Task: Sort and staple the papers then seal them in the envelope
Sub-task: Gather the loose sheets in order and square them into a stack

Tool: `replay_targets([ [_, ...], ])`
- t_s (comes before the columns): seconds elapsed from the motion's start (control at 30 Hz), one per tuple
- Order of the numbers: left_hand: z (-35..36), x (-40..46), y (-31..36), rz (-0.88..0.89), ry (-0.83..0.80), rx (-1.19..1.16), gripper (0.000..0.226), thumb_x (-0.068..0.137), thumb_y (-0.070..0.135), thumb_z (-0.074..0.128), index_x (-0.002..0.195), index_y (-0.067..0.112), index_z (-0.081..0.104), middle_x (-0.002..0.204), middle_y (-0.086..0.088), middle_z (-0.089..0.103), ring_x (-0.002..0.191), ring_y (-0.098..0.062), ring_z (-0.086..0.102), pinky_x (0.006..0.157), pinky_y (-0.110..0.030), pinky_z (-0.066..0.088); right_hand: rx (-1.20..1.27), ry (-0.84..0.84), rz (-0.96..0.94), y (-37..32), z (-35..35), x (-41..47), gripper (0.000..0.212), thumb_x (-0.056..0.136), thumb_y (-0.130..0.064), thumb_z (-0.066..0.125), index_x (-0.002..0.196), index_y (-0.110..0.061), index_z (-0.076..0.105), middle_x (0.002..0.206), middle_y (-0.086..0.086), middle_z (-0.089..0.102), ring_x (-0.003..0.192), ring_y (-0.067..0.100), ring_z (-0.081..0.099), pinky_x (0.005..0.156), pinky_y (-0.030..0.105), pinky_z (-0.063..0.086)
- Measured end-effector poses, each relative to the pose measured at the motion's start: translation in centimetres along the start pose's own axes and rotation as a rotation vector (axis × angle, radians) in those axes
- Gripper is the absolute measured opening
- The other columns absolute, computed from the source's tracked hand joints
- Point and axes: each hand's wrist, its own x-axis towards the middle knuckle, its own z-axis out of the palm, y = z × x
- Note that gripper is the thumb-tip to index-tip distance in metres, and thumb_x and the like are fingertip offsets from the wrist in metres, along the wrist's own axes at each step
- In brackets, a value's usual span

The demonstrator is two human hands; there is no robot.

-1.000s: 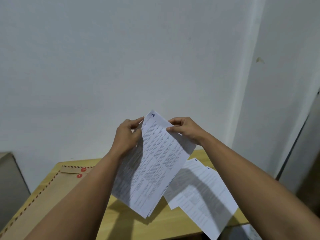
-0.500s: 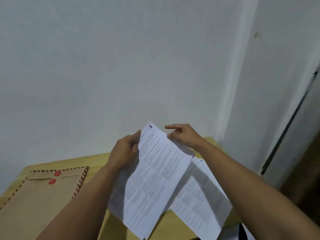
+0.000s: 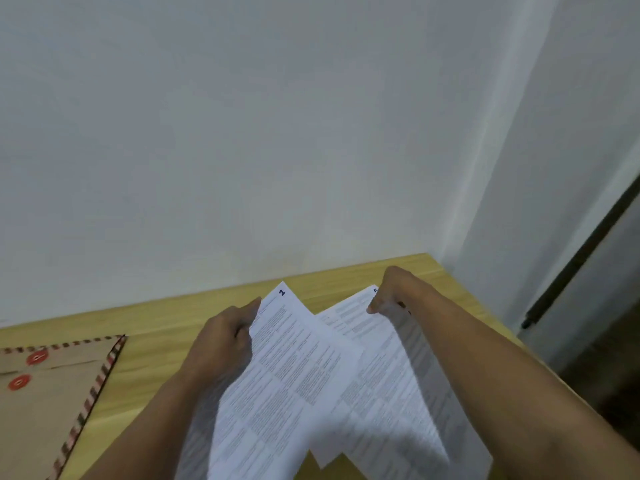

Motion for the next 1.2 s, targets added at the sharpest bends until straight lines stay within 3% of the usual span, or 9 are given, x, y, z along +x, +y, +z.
replay_targets([
  [0.17, 0.2, 0.6, -0.6, 0.007, 0.033, -0.06, 0.087, 0.093, -0.004, 0.048, 0.092, 0.083, 0.05, 0.097, -0.007, 0.068, 0.094, -0.02, 0.066, 0.091, -0.042, 0.053, 0.011, -0.095, 0.098, -0.8, 0.0, 1.7, 0.06, 0.06, -0.04, 0.1, 0.081, -0.008, 0.055, 0.087, 0.007, 0.065, 0.097, 0.032, 0.068, 0.096, 0.047, 0.055],
  [0.37, 0.6, 0.6, -1.0, 0.025, 0.052, -0.141, 0.086, 0.095, -0.002, 0.049, 0.095, 0.084, 0.052, 0.111, -0.011, 0.071, 0.105, -0.024, 0.068, 0.098, -0.046, 0.053, 0.065, -0.066, 0.118, -0.6, 0.2, 1.0, 0.055, 0.063, -0.035, 0.1, 0.077, -0.008, 0.054, 0.088, 0.008, 0.066, 0.103, 0.032, 0.071, 0.09, 0.041, 0.056],
  [0.5, -0.1, 0.1, -0.3, 0.064, 0.047, -0.185, 0.063, 0.087, 0.018, 0.043, 0.099, 0.079, 0.056, 0.12, -0.014, 0.069, 0.114, -0.027, 0.066, 0.103, -0.051, 0.05, 0.064, -0.025, 0.113, -0.5, 0.8, 1.8, 0.054, 0.06, -0.041, 0.093, 0.089, -0.009, 0.061, 0.086, 0.005, 0.061, 0.102, 0.034, 0.068, 0.1, 0.042, 0.049],
  [0.6, -1.2, 0.0, 0.2, 0.096, 0.081, -0.141, 0.065, 0.086, 0.02, 0.042, 0.106, 0.081, 0.053, 0.104, -0.006, 0.069, 0.105, -0.022, 0.068, 0.101, -0.05, 0.052, 0.151, 0.141, 0.038, -1.2, 0.4, -0.4, 0.014, 0.085, -0.028, 0.069, 0.088, -0.015, 0.062, 0.084, 0.0, 0.056, 0.085, 0.023, 0.06, 0.086, 0.033, 0.033],
  [0.7, -2.3, -0.4, 1.0, 0.15, 0.101, -0.076, 0.073, 0.09, 0.008, 0.045, 0.113, 0.077, 0.053, 0.088, -0.003, 0.066, 0.093, -0.022, 0.066, 0.091, -0.05, 0.055, 0.341, 0.411, -0.052, -2.1, -0.1, -1.8, 0.021, 0.091, -0.023, 0.066, 0.07, -0.018, 0.063, 0.066, -0.004, 0.055, 0.075, 0.022, 0.055, 0.083, 0.044, 0.025],
  [0.83, -4.0, -1.1, 2.5, 0.203, 0.156, -0.045, 0.082, 0.088, 0.008, 0.046, 0.113, 0.087, 0.04, 0.084, -0.005, 0.062, 0.084, -0.022, 0.063, 0.082, -0.046, 0.055, 0.467, 0.553, -0.187, -3.7, -1.8, -4.0, 0.022, 0.098, -0.029, 0.061, 0.089, -0.022, 0.079, 0.087, -0.003, 0.076, 0.093, 0.025, 0.066, 0.084, 0.042, 0.025],
  [1.0, -6.0, -1.5, 3.8, 0.216, 0.212, 0.04, 0.069, 0.093, 0.001, 0.054, 0.139, 0.054, 0.051, 0.086, 0.001, 0.062, 0.08, -0.015, 0.061, 0.077, -0.044, 0.054, 0.621, 0.63, -0.368, -5.5, -5.8, -8.2, 0.02, 0.1, -0.036, 0.062, 0.097, -0.03, 0.081, 0.096, -0.009, 0.077, 0.092, 0.016, 0.059, 0.089, 0.04, 0.027],
  [1.1, -7.5, -2.3, 5.4, 0.238, 0.252, 0.063, 0.063, 0.092, 0.0, 0.055, 0.141, 0.04, 0.058, 0.086, 0.003, 0.061, 0.078, -0.014, 0.059, 0.075, -0.045, 0.053, 0.777, 0.523, -0.596, -6.2, -7.9, -10.8, 0.011, 0.094, -0.042, 0.071, 0.09, -0.043, 0.08, 0.091, -0.024, 0.074, 0.102, 0.008, 0.067, 0.102, 0.044, 0.045],
  [1.2, -9.1, -3.7, 7.6, 0.288, 0.289, 0.077, 0.06, 0.094, 0.003, 0.058, 0.141, 0.039, 0.058, 0.087, 0.006, 0.061, 0.077, -0.01, 0.059, 0.071, -0.039, 0.053, 0.88, 0.383, -0.771, -6.9, -9.4, -14.0, 0.014, 0.097, -0.027, 0.073, 0.106, -0.021, 0.082, 0.103, -0.008, 0.078, 0.099, 0.002, 0.07, 0.091, 0.028, 0.05],
])
